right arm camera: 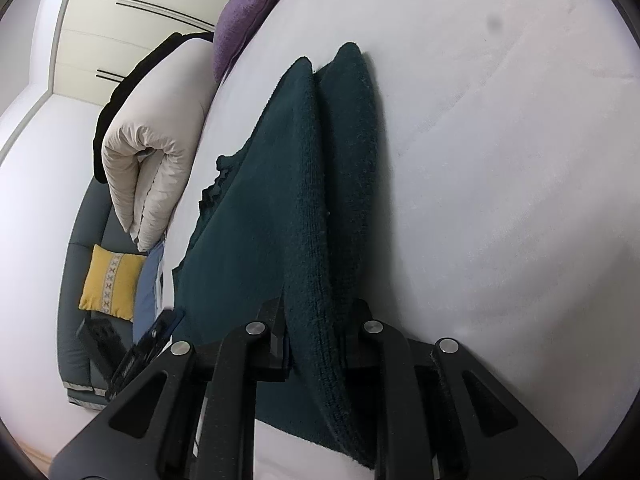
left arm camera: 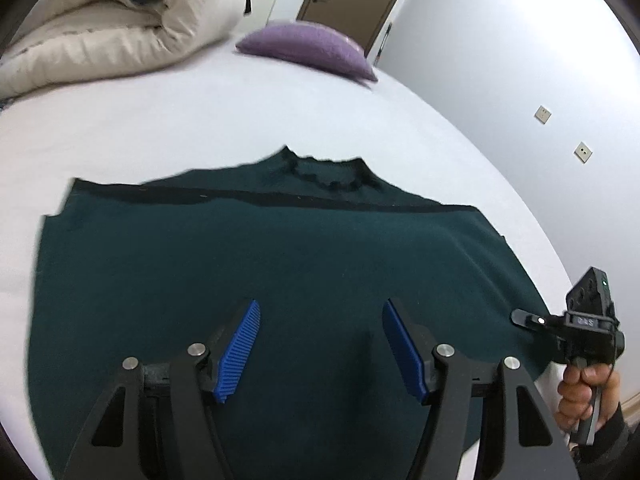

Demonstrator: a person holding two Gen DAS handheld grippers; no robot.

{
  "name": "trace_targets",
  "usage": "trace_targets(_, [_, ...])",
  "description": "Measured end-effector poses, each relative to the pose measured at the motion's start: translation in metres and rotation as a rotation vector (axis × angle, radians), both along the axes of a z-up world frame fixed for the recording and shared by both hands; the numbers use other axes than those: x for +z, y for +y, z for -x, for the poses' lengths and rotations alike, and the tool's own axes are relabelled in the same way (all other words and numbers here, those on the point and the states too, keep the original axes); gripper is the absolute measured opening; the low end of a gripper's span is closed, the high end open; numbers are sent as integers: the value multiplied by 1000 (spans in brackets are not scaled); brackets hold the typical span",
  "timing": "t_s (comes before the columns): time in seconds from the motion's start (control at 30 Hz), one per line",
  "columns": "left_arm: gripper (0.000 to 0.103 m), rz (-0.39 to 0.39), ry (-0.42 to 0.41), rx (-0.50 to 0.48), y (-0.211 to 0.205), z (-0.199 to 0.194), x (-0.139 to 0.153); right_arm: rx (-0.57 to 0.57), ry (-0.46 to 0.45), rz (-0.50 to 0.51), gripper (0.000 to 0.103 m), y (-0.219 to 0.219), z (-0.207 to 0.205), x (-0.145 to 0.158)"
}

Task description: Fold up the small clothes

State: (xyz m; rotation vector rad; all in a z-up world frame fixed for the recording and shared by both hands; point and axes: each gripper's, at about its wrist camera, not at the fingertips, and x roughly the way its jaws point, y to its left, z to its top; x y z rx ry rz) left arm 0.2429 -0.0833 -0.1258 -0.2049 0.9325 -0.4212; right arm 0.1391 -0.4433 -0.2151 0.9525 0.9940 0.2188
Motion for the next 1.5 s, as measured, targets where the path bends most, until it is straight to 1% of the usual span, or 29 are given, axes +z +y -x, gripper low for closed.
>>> trace_targets(0.13, [65, -13, 19, -3, -5, -16, -14, -13, -9, -76, 15, -9, 0, -3])
trace_targets(0.2, [66, 6, 18, -3, -3, -15, -17, -18, -13, -81, 15, -10, -1, -3])
trace_targets(0.27, [66, 21, 10, -9, 0, -13, -21, -21, -15, -57, 15, -8, -2, -1])
trace_targets(0.43, [65, 47, 9, -18, 6, -12, -25, -31, 18, 96, 14, 6, -7, 14])
trace_targets(0.47, [65, 59, 14, -19, 8, -13, -25, -31, 22, 142, 14, 10, -8, 20])
trace_targets(0.53, [65, 102, 33, -23, 14, -16, -25, -28, 33, 267, 14, 24, -12, 37])
trace_targets(0.57, [65, 131, 47, -24, 18, -18, -25, -24, 32, 316, 14, 31, -13, 46])
trace_targets(0.6, [64, 186, 74, -18, 26, -21, -25, -18, 25, 368, 14, 42, -15, 57])
trace_targets(0.63, [59, 223, 92, -8, 33, -23, -24, -2, 6, 428, 14, 57, -19, 73])
trace_targets(0.67, [57, 284, 121, 11, 44, -26, -24, 17, -10, 479, 14, 71, -22, 85])
trace_targets(0.7, [56, 389, 159, 50, 62, -26, -23, 63, -44, 564, 14, 101, -29, 104])
trace_targets(0.77, [67, 538, 154, 129, 95, -21, -19, 162, -97, 661, 14, 150, -37, 124])
trace_targets(0.8, [78, 581, 150, 155, 107, -19, -18, 279, -144, 736, 14, 197, -40, 133])
trace_targets(0.83, [82, 622, 152, 180, 119, -17, -18, 362, -169, 776, 14, 226, -39, 134])
trace_targets(0.87, [82, 657, 153, 191, 129, -15, -19, 451, -190, 809, 14, 256, -37, 132])
trace_targets(0.9, [84, 688, 157, 194, 138, -14, -19, 577, -211, 856, 14, 295, -34, 123])
trace_targets(1.0, [86, 705, 179, 180, 146, -13, -22, 745, -225, 1014, 14, 357, -25, 92])
trace_targets(1.07, [86, 702, 197, 170, 144, -15, -25, 764, -203, 972, 14, 366, -26, 81])
trace_targets(1.1, [86, 688, 205, 162, 142, -16, -25, 755, -200, 983, 14, 367, -26, 75])
trace_targets(1.2, [85, 618, 234, 141, 127, -21, -24, 741, -214, 970, 14, 361, -23, 78])
trace_targets(1.27, [82, 573, 262, 118, 113, -26, -23, 737, -234, 978, 14, 355, -19, 83])
trace_targets(1.3, [73, 557, 273, 105, 108, -29, -22, 738, -245, 985, 15, 358, -18, 85])
trace_targets(1.33, [60, 539, 285, 91, 102, -32, -23, 739, -254, 988, 16, 358, -16, 86])
trace_targets(1.37, [53, 515, 299, 78, 96, -37, -25, 740, -263, 984, 18, 358, -14, 88])
trace_targets(1.4, [36, 506, 311, 75, 94, -38, -27, 744, -274, 972, 18, 358, -13, 90])
trace_targets(1.43, [25, 498, 328, 78, 93, -40, -31, 746, -276, 968, 21, 358, -11, 91])
trace_targets(1.47, [22, 499, 337, 83, 95, -40, -34, 753, -276, 961, 25, 356, -5, 92])
trace_targets(1.5, [19, 507, 343, 82, 99, -41, -37, 775, -280, 928, 26, 355, 0, 96])
